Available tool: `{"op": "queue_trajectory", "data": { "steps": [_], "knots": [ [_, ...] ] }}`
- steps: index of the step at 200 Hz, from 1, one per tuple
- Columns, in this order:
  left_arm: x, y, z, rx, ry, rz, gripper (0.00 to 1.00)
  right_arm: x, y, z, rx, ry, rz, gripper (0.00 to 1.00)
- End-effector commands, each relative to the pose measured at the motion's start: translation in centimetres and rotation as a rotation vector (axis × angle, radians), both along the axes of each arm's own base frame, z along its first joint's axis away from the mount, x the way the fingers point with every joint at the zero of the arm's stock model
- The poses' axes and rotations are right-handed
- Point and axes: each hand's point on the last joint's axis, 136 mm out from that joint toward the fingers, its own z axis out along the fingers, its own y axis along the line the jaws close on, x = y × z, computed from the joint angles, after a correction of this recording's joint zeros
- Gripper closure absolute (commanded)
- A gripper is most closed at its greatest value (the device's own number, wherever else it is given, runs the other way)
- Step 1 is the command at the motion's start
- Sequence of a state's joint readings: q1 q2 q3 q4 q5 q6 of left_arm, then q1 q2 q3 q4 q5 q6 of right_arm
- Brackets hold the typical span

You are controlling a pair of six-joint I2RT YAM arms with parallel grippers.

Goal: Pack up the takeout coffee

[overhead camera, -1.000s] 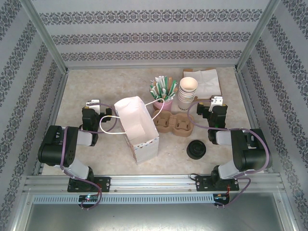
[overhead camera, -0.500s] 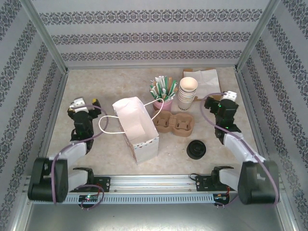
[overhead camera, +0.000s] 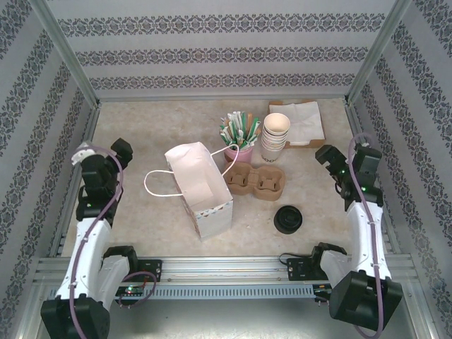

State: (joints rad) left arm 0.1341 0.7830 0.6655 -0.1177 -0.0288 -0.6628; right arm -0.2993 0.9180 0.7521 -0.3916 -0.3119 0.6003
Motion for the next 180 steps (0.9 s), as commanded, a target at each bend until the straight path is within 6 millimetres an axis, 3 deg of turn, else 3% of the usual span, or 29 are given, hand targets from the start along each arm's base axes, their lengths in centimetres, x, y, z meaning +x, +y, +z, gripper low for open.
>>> {"op": "queue_trajectory", "data": {
  "steps": [1, 41, 65, 91, 122, 143, 180],
  "knots": [
    [-1.4, -3.2, -0.3, -0.117, 0.162, -0.162, 0.0, -0.8, 3.6, 2.5, 0.146, -0.005, 0.153, 0.04],
    [-0.4, -6.6, 6.5, -0.094, 0.118, -0.39, 0.07, -0.7, 5.8, 7.5, 0.05, -0.016, 0.208, 0.17],
    [0.4, -8.9, 10.4, -0.058, 0.053, -0.551, 0.11, 0.4, 6.6, 8.3, 0.009, 0.009, 0.229, 0.27],
    [0.9, -12.9, 14.2, -0.036, -0.038, -0.756, 0.18, 2.3, 7.5, 8.3, 0.015, 0.057, 0.248, 0.35],
    [1.5, -19.0, 13.8, 0.088, -0.057, -0.954, 0.19, 4.7, 8.6, 8.8, -0.002, 0.077, 0.24, 0.42],
    [0.3, -22.7, 13.7, 0.207, -0.085, -1.092, 0.19, 5.9, 8.7, 8.7, -0.058, 0.097, 0.213, 0.45],
    [-1.2, -23.5, 14.7, 0.191, -0.206, -1.117, 0.23, 7.8, 9.9, 7.5, -0.05, 0.135, 0.212, 0.51]
  ]
}}
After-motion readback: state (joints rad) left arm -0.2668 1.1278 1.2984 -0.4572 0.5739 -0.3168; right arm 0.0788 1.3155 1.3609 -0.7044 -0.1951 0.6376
